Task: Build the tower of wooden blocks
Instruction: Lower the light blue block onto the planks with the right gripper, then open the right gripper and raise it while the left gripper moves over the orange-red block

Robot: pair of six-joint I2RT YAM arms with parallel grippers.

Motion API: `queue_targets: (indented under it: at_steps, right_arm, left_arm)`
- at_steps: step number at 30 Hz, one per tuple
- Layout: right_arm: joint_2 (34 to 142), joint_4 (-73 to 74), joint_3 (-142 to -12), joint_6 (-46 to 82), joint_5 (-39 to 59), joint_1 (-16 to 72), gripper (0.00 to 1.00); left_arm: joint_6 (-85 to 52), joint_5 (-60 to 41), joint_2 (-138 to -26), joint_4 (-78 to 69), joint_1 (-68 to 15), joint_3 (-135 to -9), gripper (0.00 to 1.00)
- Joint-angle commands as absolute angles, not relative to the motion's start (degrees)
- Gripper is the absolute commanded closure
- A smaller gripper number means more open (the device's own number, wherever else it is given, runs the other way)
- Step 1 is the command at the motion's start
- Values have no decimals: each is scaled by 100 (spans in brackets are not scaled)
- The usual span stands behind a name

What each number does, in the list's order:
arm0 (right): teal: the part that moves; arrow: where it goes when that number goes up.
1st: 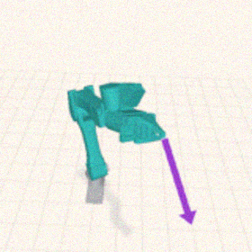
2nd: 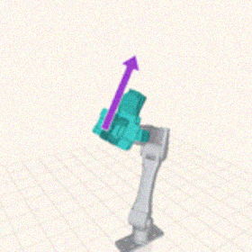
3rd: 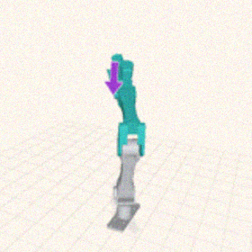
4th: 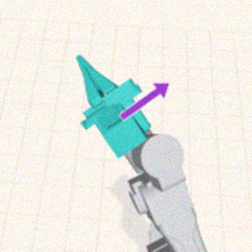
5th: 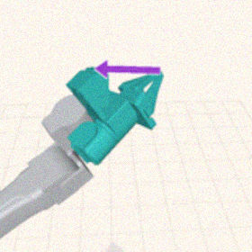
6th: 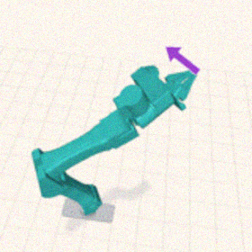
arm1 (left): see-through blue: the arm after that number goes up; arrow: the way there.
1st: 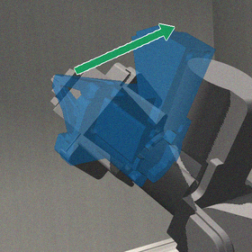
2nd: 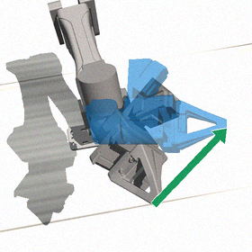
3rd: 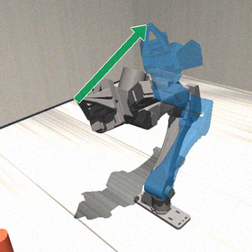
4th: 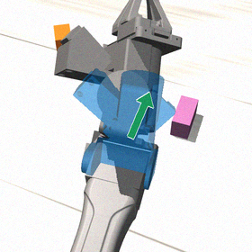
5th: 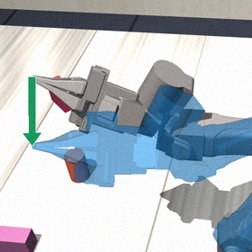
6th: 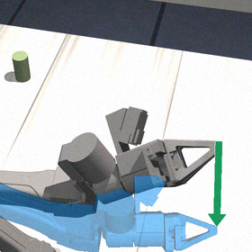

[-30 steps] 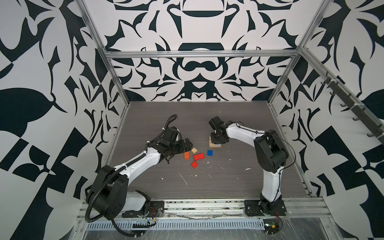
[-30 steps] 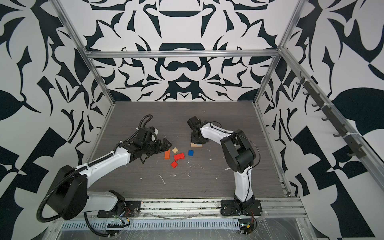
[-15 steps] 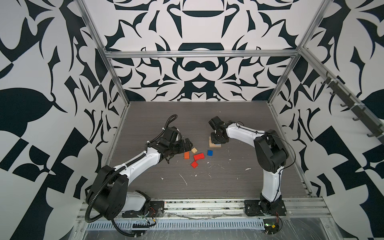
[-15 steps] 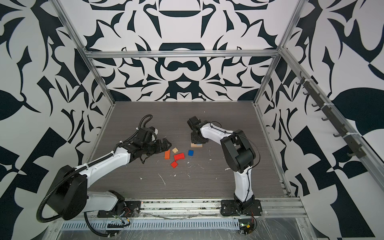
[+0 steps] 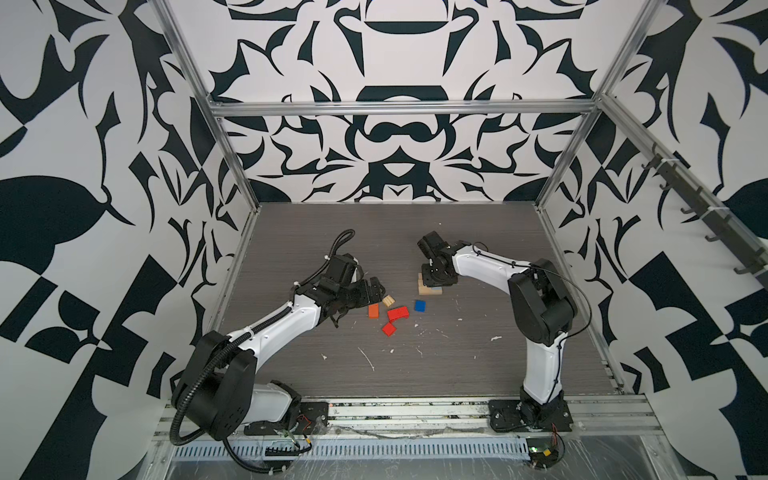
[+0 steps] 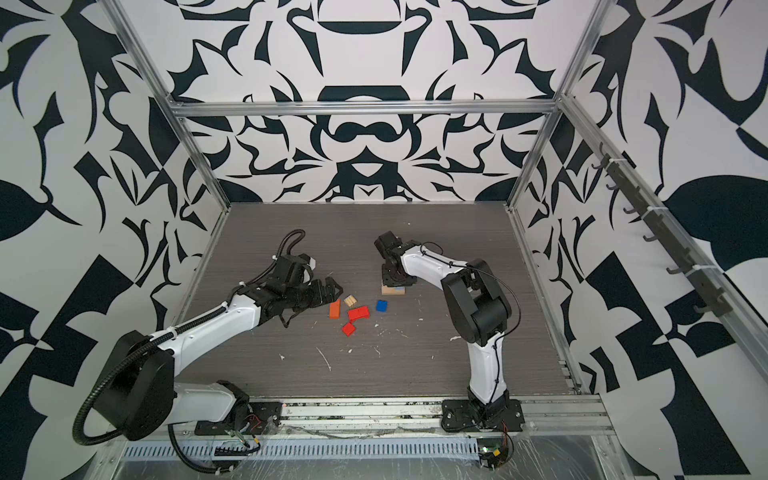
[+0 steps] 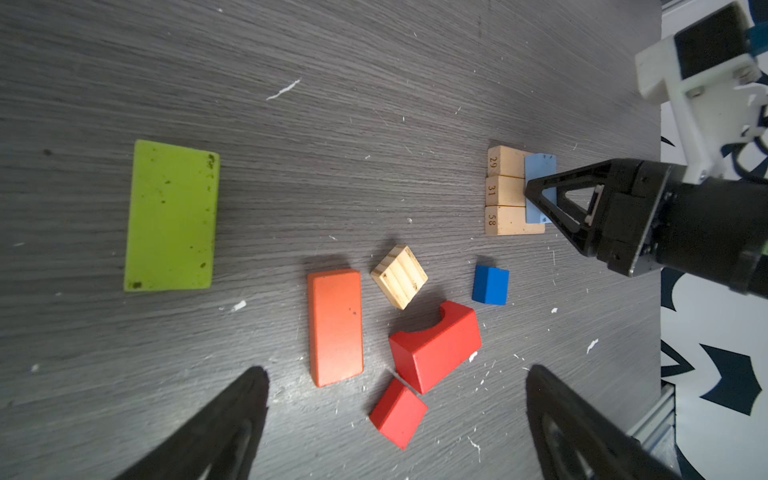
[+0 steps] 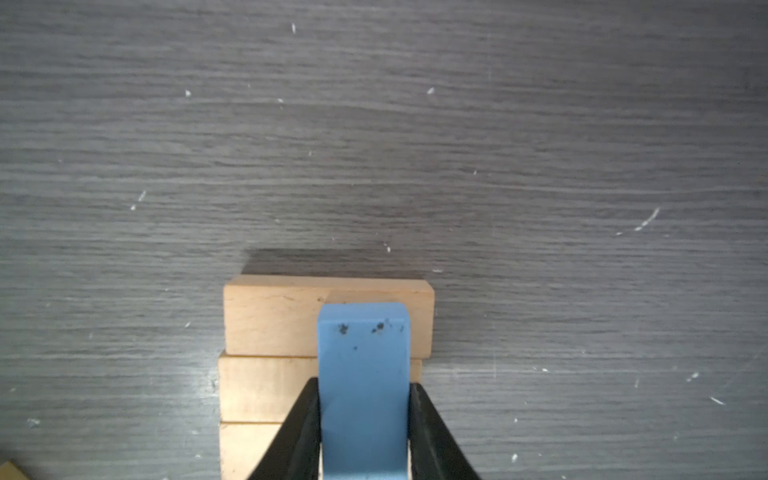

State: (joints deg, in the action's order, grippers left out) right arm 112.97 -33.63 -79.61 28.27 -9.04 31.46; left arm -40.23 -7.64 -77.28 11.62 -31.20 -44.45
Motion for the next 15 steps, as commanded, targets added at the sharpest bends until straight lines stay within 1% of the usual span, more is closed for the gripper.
queue_targets:
  at_steps: [1,15]
  right_arm:
    - [11180,-3440,-8151,2805,-983,3126,63]
    - [11101,-3419,-8139,2848,-887,3125,62]
  left_arm:
    - [-3980,-694,-7604,1257,-3146,-4447,1]
    - [-3987,-710,-7651,1231,-3146,-4438,1]
